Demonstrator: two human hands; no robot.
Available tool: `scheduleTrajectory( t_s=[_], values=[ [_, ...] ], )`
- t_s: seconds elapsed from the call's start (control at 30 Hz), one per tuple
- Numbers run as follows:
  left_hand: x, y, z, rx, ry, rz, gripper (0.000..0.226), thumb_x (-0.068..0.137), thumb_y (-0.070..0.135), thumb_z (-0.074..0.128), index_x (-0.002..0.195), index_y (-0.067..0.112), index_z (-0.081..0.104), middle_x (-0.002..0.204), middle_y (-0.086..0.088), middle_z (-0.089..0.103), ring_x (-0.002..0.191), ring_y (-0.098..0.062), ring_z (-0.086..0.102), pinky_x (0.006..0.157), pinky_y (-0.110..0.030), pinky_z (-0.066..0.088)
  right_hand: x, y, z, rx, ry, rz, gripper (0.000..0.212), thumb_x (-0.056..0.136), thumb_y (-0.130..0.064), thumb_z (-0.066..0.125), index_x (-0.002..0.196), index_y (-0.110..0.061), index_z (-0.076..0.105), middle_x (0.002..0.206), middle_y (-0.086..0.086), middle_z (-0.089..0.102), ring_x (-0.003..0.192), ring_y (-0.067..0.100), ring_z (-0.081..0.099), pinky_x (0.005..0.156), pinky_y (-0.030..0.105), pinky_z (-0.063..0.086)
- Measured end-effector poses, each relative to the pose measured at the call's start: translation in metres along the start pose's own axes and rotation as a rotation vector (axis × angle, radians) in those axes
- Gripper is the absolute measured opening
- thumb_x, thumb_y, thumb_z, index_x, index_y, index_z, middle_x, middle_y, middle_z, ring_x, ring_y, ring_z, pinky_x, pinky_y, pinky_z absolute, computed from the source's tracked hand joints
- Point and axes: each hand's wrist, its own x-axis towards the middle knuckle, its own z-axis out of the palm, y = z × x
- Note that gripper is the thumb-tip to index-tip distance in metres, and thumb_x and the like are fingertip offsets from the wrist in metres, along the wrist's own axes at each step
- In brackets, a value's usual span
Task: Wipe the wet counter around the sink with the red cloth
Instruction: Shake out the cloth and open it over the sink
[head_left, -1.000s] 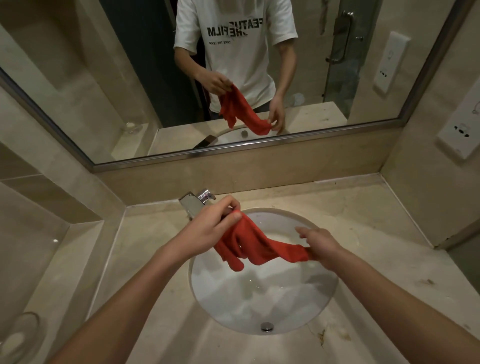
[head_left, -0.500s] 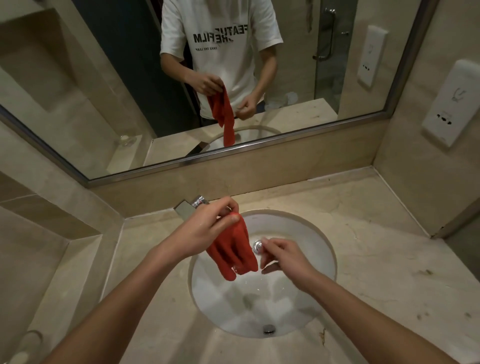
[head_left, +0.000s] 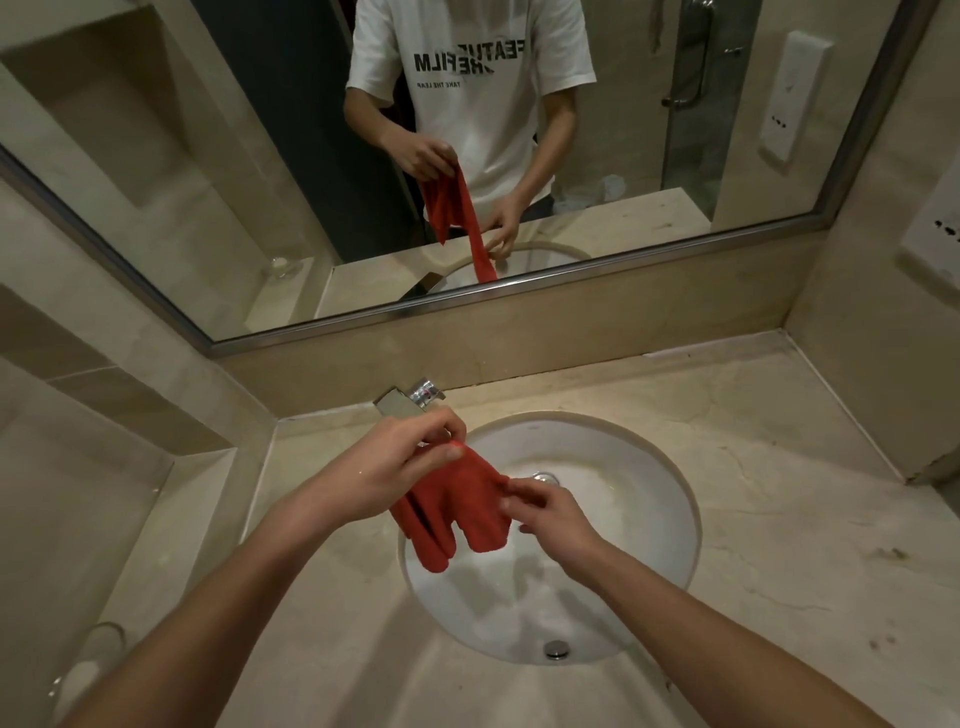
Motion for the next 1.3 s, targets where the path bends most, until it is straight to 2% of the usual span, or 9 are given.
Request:
scheduleTrajectory(
  t_s=[0.13,0.3,0.47,0.6,0.73,0.87,1.07,1.2,1.3],
  values=[
    [-0.006,-0.002,-0.003,-0.028,0.011,0.002,0.008,0.095,0.033,0.054,0.092,0.026,0.057,0.083,0.012,0.061,0.076,-0.009,0.056,0.069,-0.019,0.041,0.008,-0.011,0.011,0.397,-0.129,0.3,0.035,0.095,-0.035,0.066,0.113,-0.005,0.069,0.106,0.012,0.068,0.101,0.025,0.062,0.091,0.039,0.05],
    [-0.014,-0.011,-0.006,-0.048,0.026,-0.004,0.013,0.094,0.039,0.054,0.091,0.027,0.057,0.08,0.01,0.062,0.074,-0.011,0.056,0.068,-0.022,0.043,0.013,-0.023,0.022,0.433,-0.178,0.333,0.017,0.096,-0.026,0.064,0.103,-0.011,0.061,0.1,0.01,0.067,0.098,0.026,0.064,0.092,0.042,0.051],
    [-0.023,-0.02,-0.004,-0.063,0.001,-0.016,0.018,0.093,0.047,0.051,0.092,0.03,0.056,0.083,0.007,0.063,0.079,-0.018,0.06,0.073,-0.037,0.047,0.018,-0.024,0.028,0.522,-0.258,0.6,0.039,0.095,-0.033,0.067,0.112,-0.002,0.052,0.108,0.025,0.065,0.107,0.046,0.065,0.1,0.055,0.051],
    [-0.03,-0.025,0.001,-0.092,-0.023,-0.035,0.011,0.095,0.039,0.054,0.089,0.03,0.056,0.081,0.009,0.062,0.076,-0.015,0.058,0.071,-0.035,0.047,0.02,-0.021,0.038,0.794,-0.245,0.679,0.055,0.089,-0.015,0.074,0.133,0.001,0.045,0.135,0.032,0.049,0.111,0.051,0.062,0.097,0.058,0.052],
    [-0.035,-0.03,0.001,-0.13,-0.013,-0.058,0.009,0.097,0.032,0.056,0.088,0.029,0.056,0.081,0.011,0.061,0.075,-0.01,0.056,0.068,-0.025,0.044,0.021,-0.025,0.045,0.963,-0.131,0.714,0.057,0.074,-0.001,0.077,0.125,0.002,0.053,0.108,0.019,0.055,0.089,0.033,0.063,0.066,0.037,0.059],
    [-0.039,-0.039,-0.001,-0.131,0.023,-0.097,0.01,0.097,0.028,0.057,0.088,0.033,0.056,0.085,0.013,0.063,0.08,-0.01,0.059,0.071,-0.024,0.045,0.015,-0.028,0.04,0.868,-0.153,0.656,0.035,0.073,-0.015,0.076,0.103,-0.003,0.06,0.092,0.012,0.058,0.07,0.022,0.055,0.058,0.03,0.049],
    [-0.045,-0.06,0.002,-0.117,0.1,-0.18,0.014,0.098,0.023,0.057,0.089,0.033,0.054,0.08,0.013,0.064,0.072,-0.007,0.056,0.063,-0.021,0.042,-0.003,-0.028,0.009,0.865,-0.119,0.564,0.02,0.095,0.004,0.058,0.112,0.012,0.059,0.121,0.033,0.059,0.098,0.047,0.069,0.083,0.058,0.057],
    [-0.046,-0.062,0.013,-0.142,0.115,-0.198,0.019,0.098,0.02,0.058,0.086,0.034,0.054,0.075,0.012,0.064,0.066,-0.006,0.054,0.058,-0.018,0.04,-0.001,-0.025,-0.006,0.746,0.07,0.497,0.022,0.095,0.009,0.053,0.116,0.012,0.059,0.104,0.03,0.069,0.078,0.034,0.075,0.06,0.039,0.063],
    [-0.041,-0.058,0.015,-0.158,0.158,-0.175,0.016,0.098,0.023,0.059,0.086,0.034,0.055,0.076,0.014,0.064,0.071,-0.004,0.055,0.063,-0.017,0.039,-0.003,-0.027,-0.013,0.261,0.106,0.339,0.02,0.089,0.003,0.063,0.108,0.006,0.068,0.088,0.02,0.074,0.07,0.023,0.073,0.056,0.029,0.055]
  ],
)
